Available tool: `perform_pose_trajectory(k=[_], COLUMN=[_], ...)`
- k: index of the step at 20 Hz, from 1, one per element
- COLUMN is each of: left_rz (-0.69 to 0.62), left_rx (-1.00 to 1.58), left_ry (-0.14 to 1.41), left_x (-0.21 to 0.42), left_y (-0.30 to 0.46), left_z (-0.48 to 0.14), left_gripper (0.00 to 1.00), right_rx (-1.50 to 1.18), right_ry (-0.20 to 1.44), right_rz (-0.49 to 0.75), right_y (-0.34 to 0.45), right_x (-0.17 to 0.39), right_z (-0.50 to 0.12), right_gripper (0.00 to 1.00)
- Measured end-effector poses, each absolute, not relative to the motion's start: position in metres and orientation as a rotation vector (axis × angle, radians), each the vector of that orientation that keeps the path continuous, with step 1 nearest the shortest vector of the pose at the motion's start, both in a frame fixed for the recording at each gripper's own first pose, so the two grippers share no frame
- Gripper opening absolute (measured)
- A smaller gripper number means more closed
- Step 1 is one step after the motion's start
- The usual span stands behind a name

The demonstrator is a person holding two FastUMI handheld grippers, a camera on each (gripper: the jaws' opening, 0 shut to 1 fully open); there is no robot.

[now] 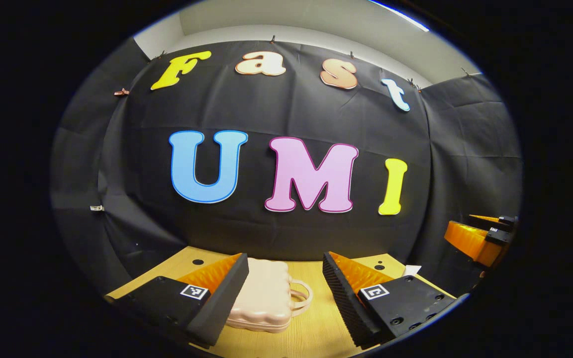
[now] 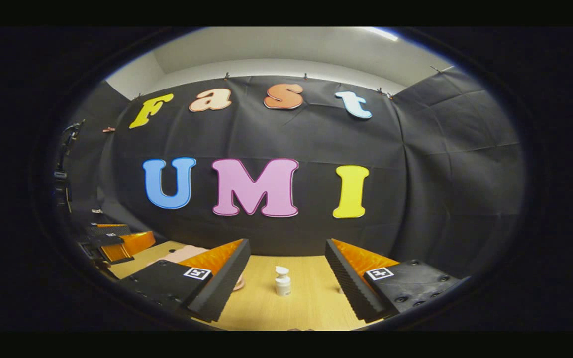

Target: First open the suitcase, pack the skin care products into it, and then close the suitcase.

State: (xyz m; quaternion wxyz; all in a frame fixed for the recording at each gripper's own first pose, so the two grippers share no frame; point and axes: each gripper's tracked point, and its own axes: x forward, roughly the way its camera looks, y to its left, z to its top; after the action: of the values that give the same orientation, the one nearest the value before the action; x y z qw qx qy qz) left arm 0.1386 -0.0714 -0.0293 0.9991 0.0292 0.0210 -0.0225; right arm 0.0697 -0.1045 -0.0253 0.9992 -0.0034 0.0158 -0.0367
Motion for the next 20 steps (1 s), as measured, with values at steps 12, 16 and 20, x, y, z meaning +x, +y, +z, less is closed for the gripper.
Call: perform_pose_trajectory(k=[12, 16, 20], left_rz=[-0.175, -0.208, -0.217], left_rx=[0.125, 0.133, 0.138], left_ry=[0.244, 0.373, 0.495], left_x=[0.251, 0.286, 0.313], left_y=[-0.145, -0.161, -0.169], left_z=[-0.133, -0.195, -0.25], left_gripper=[0.95, 0.96, 0.96], right_rx=[-0.002, 0.032, 0.033], right_ry=[0.116, 0.199, 0.242], right_rz=[-0.102, -0.117, -0.134], right_y=[-0.161, -0.184, -0.207], right_x=[0.113, 0.131, 0.142], right_z=[-0.072, -0.101, -0.121], right_gripper=[0.96, 0.96, 0.97])
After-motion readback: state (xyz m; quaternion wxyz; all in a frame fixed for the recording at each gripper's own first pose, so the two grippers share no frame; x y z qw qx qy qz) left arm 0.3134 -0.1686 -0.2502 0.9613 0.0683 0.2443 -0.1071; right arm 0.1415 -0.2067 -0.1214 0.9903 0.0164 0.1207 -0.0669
